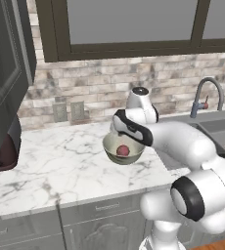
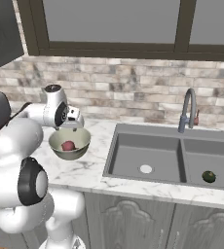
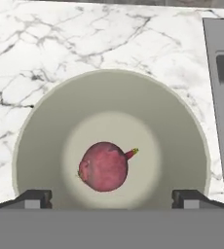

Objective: Pick the onions from the cabinet and place them in one bowl. Pick the squash from the sink and place it in the other bowl.

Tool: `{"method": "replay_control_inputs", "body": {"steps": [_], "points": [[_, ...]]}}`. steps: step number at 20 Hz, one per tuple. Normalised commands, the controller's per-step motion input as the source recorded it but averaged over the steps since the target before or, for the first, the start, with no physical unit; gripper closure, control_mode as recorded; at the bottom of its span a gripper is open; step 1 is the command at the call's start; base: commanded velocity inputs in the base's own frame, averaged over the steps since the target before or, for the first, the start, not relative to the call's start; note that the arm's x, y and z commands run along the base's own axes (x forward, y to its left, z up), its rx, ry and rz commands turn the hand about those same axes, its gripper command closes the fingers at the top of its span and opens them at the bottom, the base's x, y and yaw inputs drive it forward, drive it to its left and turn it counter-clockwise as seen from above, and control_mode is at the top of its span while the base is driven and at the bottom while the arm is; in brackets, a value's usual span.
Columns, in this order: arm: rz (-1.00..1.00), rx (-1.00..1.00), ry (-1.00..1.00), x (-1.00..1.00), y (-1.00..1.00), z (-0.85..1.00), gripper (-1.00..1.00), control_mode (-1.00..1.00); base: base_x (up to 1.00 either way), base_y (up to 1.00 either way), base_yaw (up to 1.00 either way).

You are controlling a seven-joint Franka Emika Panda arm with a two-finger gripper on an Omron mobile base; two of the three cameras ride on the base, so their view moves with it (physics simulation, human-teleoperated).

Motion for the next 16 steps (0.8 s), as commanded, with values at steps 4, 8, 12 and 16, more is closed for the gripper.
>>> {"method": "replay_control_inputs", "body": {"steps": [4, 8, 12, 16], "points": [[0.02, 0.0, 0.04, -0.55, 0.08, 0.64, -1.0, -1.0, 0.0, 0.0, 0.0], [0.04, 0.0, -0.08, -0.72, -0.01, 0.17, -1.0, -1.0, 0.0, 0.0, 0.0], [0.06, -0.08, -0.18, -0.65, 0.08, 0.0, -1.0, -1.0, 0.0, 0.0, 0.0], [0.02, -0.07, -0.18, -0.4, 0.09, 0.04, -1.0, -1.0, 0.0, 0.0, 0.0]]}}
